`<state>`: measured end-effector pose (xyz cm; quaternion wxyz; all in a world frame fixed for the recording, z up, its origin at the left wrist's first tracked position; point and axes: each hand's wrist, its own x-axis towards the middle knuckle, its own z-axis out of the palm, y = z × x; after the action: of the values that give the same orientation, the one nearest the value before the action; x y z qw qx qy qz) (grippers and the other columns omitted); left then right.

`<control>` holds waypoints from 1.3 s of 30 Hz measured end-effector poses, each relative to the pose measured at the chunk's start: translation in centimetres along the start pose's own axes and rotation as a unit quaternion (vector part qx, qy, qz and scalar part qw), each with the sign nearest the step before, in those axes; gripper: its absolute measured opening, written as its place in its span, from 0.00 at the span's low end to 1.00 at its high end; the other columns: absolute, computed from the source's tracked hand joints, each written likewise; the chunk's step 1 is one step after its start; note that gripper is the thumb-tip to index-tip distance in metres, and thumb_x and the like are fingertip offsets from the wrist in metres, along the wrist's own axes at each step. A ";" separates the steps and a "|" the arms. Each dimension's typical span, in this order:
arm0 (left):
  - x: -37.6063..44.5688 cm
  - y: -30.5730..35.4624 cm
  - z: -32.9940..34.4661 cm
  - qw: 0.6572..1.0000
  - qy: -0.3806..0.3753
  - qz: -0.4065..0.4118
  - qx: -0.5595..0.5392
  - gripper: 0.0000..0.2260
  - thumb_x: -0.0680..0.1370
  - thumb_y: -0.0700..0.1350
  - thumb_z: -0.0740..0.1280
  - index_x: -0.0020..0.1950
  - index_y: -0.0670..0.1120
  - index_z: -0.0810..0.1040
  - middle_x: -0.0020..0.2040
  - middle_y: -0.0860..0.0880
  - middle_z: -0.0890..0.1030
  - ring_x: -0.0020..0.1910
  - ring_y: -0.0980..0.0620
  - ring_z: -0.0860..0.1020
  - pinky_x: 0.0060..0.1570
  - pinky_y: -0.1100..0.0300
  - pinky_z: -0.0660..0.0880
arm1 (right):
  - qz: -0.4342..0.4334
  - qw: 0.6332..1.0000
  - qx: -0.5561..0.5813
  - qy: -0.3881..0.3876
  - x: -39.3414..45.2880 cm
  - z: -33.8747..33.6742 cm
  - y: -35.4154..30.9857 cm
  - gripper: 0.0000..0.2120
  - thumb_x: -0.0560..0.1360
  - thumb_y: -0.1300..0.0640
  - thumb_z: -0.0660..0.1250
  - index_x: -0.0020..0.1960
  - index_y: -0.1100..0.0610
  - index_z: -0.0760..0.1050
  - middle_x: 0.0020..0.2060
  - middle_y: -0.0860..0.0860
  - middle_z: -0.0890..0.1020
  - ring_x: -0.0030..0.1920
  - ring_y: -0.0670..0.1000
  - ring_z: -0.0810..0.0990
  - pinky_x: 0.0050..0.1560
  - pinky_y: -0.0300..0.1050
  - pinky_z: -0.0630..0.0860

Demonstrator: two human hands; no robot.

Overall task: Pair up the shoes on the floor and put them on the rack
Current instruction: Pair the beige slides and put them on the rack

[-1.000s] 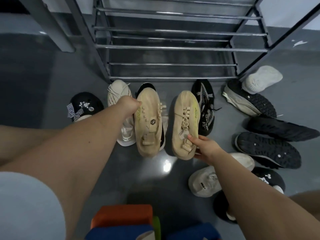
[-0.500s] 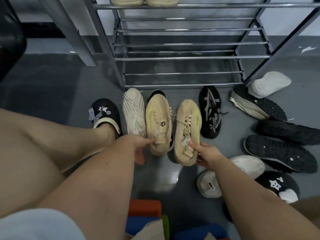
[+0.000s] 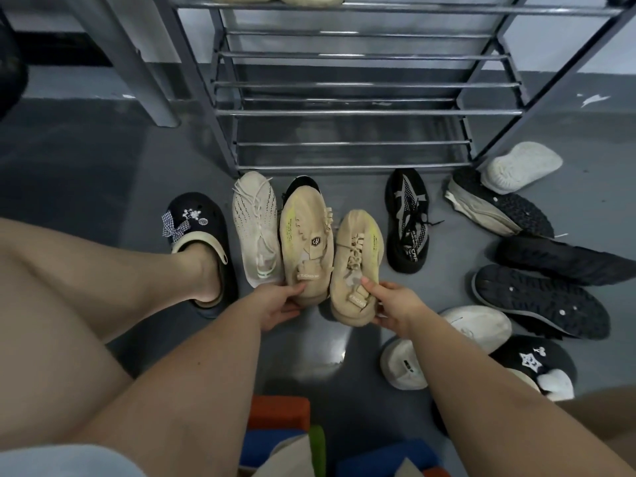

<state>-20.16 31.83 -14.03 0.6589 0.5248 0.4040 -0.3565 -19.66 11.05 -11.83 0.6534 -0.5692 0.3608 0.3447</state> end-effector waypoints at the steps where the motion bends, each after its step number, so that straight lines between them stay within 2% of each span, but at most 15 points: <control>1: -0.2 0.0 -0.1 1.000 -0.005 0.001 0.000 0.19 0.77 0.40 0.66 0.68 0.42 0.70 0.62 0.43 0.77 0.62 0.44 0.75 0.59 0.54 0.71 | -0.005 1.000 0.010 0.008 0.0 -0.1 -0.1 0.17 0.76 0.55 0.68 0.62 0.59 0.72 0.41 0.50 0.81 0.39 0.48 0.79 0.32 0.42 0.76; 3: -0.6 0.1 -0.2 1.000 -0.019 0.003 0.006 0.17 0.77 0.40 0.66 0.66 0.42 0.72 0.55 0.45 0.79 0.55 0.47 0.77 0.58 0.54 0.72 | -0.016 0.999 0.037 0.019 0.0 -0.3 -0.3 0.20 0.75 0.56 0.69 0.66 0.59 0.70 0.43 0.51 0.81 0.40 0.49 0.80 0.33 0.43 0.77; 5: -0.9 0.4 0.1 0.999 -0.036 0.010 0.015 0.16 0.77 0.40 0.66 0.64 0.42 0.72 0.50 0.47 0.80 0.49 0.50 0.78 0.57 0.54 0.72 | -0.032 0.997 0.059 0.027 -0.3 -0.8 -0.8 0.22 0.75 0.56 0.69 0.67 0.58 0.69 0.46 0.51 0.81 0.42 0.50 0.80 0.37 0.45 0.77; 8: -1.7 1.3 1.3 0.998 -0.057 0.028 0.023 0.15 0.77 0.40 0.66 0.63 0.42 0.73 0.51 0.46 0.80 0.49 0.50 0.78 0.53 0.55 0.74 | -0.058 0.994 0.084 0.037 -1.3 -1.7 -1.8 0.23 0.75 0.56 0.70 0.68 0.56 0.69 0.47 0.50 0.81 0.45 0.50 0.80 0.43 0.47 0.77; 11: -3.0 2.8 3.1 0.995 -0.070 0.061 0.036 0.13 0.77 0.39 0.66 0.62 0.41 0.74 0.49 0.45 0.80 0.47 0.49 0.79 0.49 0.57 0.76 | -0.091 0.989 0.114 0.033 -2.8 -2.9 -3.3 0.22 0.75 0.56 0.69 0.68 0.55 0.70 0.47 0.50 0.82 0.46 0.50 0.80 0.44 0.47 0.77; 14: -4.6 4.8 5.0 0.989 -0.092 0.104 0.056 0.12 0.77 0.39 0.67 0.60 0.43 0.75 0.51 0.45 0.81 0.49 0.48 0.79 0.51 0.56 0.76 | -0.125 0.982 0.139 0.028 -4.8 -4.2 -5.1 0.21 0.76 0.55 0.67 0.69 0.54 0.69 0.48 0.49 0.82 0.46 0.50 0.81 0.40 0.45 0.76; 19: -7.0 7.0 8.7 0.978 -0.133 0.157 0.038 0.11 0.76 0.39 0.67 0.58 0.44 0.76 0.53 0.44 0.82 0.53 0.47 0.80 0.53 0.55 0.76 | -0.190 0.965 0.174 0.042 -8.2 -7.3 -7.3 0.19 0.76 0.55 0.67 0.66 0.54 0.72 0.49 0.50 0.83 0.46 0.50 0.81 0.44 0.45 0.77; 23: -8.7 7.7 11.8 0.972 -0.137 0.187 0.042 0.10 0.75 0.39 0.67 0.56 0.44 0.77 0.51 0.43 0.83 0.50 0.47 0.81 0.50 0.57 0.77 | -0.236 0.953 0.175 0.072 -10.0 -9.4 -8.7 0.21 0.74 0.54 0.70 0.66 0.54 0.73 0.52 0.52 0.84 0.47 0.51 0.83 0.45 0.46 0.78; 25: -9.4 7.8 13.0 0.971 -0.137 0.193 0.036 0.10 0.75 0.39 0.68 0.56 0.43 0.78 0.50 0.43 0.83 0.49 0.47 0.81 0.48 0.56 0.77 | -0.253 0.947 0.177 0.085 -10.7 -10.1 -9.4 0.20 0.74 0.54 0.69 0.66 0.53 0.73 0.52 0.52 0.84 0.47 0.51 0.83 0.41 0.44 0.78; 29: -10.4 8.9 14.8 0.965 -0.142 0.220 0.028 0.08 0.75 0.39 0.68 0.53 0.43 0.78 0.46 0.44 0.84 0.46 0.48 0.82 0.45 0.57 0.78 | -0.286 0.939 0.164 0.098 -11.8 -10.9 -11.7 0.17 0.75 0.55 0.68 0.63 0.54 0.75 0.47 0.50 0.85 0.40 0.47 0.84 0.32 0.38 0.77; 34: -11.4 11.3 16.5 0.950 -0.160 0.269 0.018 0.08 0.75 0.40 0.68 0.53 0.43 0.79 0.43 0.46 0.86 0.41 0.52 0.84 0.39 0.61 0.80 | -0.319 0.932 0.151 0.086 -12.9 -11.7 -16.1 0.14 0.76 0.55 0.67 0.62 0.54 0.77 0.51 0.53 0.84 0.44 0.50 0.83 0.36 0.41 0.78; 37: -12.2 12.3 17.2 0.945 -0.172 0.278 0.011 0.07 0.74 0.40 0.68 0.52 0.42 0.79 0.40 0.47 0.86 0.38 0.53 0.84 0.40 0.61 0.81 | -0.321 0.933 0.140 0.083 -13.4 -12.2 -18.1 0.15 0.76 0.55 0.68 0.61 0.56 0.77 0.49 0.54 0.84 0.45 0.52 0.83 0.43 0.45 0.80; 39: -12.7 12.7 17.6 0.943 -0.175 0.283 0.009 0.08 0.74 0.40 0.68 0.52 0.42 0.79 0.40 0.47 0.86 0.37 0.53 0.84 0.39 0.61 0.81 | -0.319 0.937 0.121 0.075 -13.8 -12.8 -19.0 0.13 0.76 0.55 0.67 0.59 0.57 0.78 0.46 0.53 0.84 0.43 0.52 0.82 0.45 0.46 0.78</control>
<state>-11.35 17.61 4.73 0.7882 0.5529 0.1143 -0.2450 -11.23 -4.34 8.39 0.7640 -0.5951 0.2478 0.0281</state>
